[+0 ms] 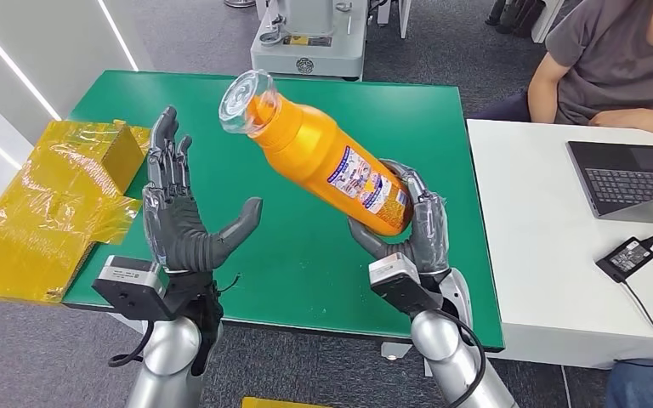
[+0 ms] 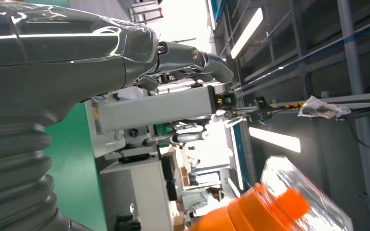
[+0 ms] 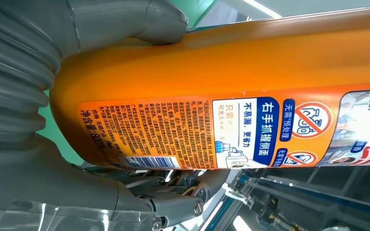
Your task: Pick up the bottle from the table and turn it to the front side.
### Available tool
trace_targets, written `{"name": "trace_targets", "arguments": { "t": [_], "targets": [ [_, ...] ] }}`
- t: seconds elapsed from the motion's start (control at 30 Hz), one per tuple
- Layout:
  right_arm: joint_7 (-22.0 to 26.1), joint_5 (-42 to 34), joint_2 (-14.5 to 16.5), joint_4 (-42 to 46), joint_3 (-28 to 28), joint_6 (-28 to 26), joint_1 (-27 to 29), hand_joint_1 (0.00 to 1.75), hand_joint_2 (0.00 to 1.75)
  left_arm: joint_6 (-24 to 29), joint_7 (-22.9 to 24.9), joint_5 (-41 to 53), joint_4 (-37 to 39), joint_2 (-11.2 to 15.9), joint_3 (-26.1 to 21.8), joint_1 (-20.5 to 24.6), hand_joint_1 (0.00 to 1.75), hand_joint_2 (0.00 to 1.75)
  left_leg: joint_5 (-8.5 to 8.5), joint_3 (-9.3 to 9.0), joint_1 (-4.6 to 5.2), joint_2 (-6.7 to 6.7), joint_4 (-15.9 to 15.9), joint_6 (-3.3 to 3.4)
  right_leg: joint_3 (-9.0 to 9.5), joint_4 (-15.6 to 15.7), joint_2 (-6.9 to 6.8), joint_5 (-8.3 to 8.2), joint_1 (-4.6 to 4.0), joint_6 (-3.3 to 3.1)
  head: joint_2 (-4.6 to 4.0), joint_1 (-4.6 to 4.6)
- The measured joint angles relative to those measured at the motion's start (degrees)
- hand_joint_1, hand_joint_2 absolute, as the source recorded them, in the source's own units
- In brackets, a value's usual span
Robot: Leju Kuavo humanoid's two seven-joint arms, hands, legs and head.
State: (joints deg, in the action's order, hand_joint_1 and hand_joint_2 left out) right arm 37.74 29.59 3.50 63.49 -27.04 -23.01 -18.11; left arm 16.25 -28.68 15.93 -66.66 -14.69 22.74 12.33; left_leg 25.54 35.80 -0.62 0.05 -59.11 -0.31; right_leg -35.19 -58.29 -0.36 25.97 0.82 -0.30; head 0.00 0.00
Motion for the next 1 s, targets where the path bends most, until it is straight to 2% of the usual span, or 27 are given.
{"name": "trace_targets", "arguments": {
  "t": [0.37, 0.5, 0.77, 1.0],
  "targets": [
    [1.17, 0.65, 1.84, -3.19, -2.94, 0.23, -2.85, 1.74, 1.75, -2.37, -0.40, -2.41, 1.14, -0.07, 0.04, 0.52, 0.00, 1.75, 0.00, 0.00, 0.00, 0.00, 0.00, 0.00, 0.00, 0.00, 0.00, 0.00, 0.00, 0.00, 0.00, 0.00],
    [1.39, 0.72, 2.42, -4.39, -3.86, 0.23, -3.94, 1.74, 1.75, -6.03, -0.96, -5.48, 1.20, -0.07, 0.04, 0.53, 0.00, 1.75, 0.00, 0.00, 0.00, 0.00, 0.00, 0.00, 0.00, 0.00, 0.00, 0.00, 0.00, 0.00, 0.00, -0.01],
    [1.91, 0.68, 3.25, -7.37, -5.32, 2.10, -5.78, 1.73, 1.75, -17.33, -2.20, -14.30, 1.20, -0.02, 0.04, 0.47, 0.00, 1.75, 0.00, 0.00, 0.00, 0.00, 0.00, 0.00, 0.01, 0.00, 0.00, 0.00, 0.00, 0.00, 0.00, 0.00],
    [1.05, 1.62, 3.58, -11.12, -6.74, 5.81, -7.81, 1.72, 1.75, -17.81, -2.40, -15.20, 1.20, 0.35, 0.04, 0.12, 0.00, 1.75, 0.00, 0.01, 0.00, -0.01, 0.00, 0.00, 0.00, 0.00, -0.01, 0.00, 0.00, 0.00, 0.00, 0.00]
  ]
}}
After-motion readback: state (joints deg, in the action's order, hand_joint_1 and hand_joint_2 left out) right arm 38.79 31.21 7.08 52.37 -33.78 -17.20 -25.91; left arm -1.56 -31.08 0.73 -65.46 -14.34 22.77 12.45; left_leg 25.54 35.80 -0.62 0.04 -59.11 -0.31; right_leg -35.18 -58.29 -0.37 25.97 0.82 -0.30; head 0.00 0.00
